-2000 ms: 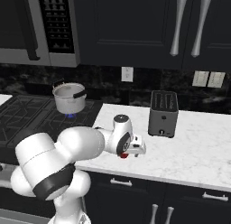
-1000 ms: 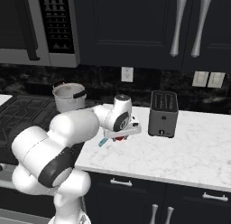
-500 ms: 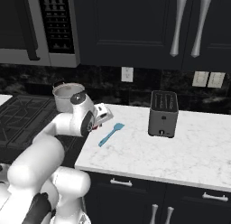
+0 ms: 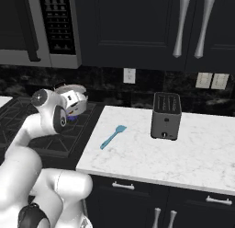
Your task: Put the bell pepper and sweet potato in the pot. Retrieve the spatula and lightly stir the vegetables in the pot.
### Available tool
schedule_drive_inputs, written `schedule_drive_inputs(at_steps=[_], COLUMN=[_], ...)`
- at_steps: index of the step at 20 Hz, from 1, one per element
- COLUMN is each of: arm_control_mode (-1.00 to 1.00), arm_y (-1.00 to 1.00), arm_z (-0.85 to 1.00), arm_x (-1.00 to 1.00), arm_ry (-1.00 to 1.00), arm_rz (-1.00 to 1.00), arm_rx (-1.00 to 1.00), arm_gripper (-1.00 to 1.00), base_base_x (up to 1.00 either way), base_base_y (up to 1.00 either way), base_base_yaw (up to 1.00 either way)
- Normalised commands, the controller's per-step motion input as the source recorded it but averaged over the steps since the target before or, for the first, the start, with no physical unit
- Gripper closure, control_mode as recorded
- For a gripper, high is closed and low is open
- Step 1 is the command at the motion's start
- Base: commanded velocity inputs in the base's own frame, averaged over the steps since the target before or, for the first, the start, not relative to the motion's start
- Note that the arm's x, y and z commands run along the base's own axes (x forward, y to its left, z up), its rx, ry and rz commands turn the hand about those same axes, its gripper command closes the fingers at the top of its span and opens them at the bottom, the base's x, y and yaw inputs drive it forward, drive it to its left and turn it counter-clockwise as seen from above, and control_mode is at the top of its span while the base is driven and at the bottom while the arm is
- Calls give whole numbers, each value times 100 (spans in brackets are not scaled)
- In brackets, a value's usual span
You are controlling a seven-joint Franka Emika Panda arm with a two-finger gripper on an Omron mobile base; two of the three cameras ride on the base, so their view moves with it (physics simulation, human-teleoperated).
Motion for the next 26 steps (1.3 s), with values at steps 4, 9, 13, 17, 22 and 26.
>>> schedule_drive_inputs(at_steps=[4, 9, 13, 17, 22, 26], arm_control_mode=[-100, -100, -100, -100, -100, -100], arm_y=[100, 89, 26, 4, 2, 21], arm_z=[48, 37, 38, -2, -11, -49], arm_x=[21, 59, 62, 58, 70, 80], arm_ry=[-25, -15, 0, 9, 3, 0], arm_rz=[-4, -8, -7, -10, -8, -1], arm_rx=[-9, -2, 7, 18, 15, 5], arm_gripper=[100, 100, 100, 100, 100, 100], base_base_x=[0, 0, 0, 0, 0, 0], base_base_y=[0, 0, 0, 0, 0, 0], base_base_yaw=[0, 0, 0, 0, 0, 0])
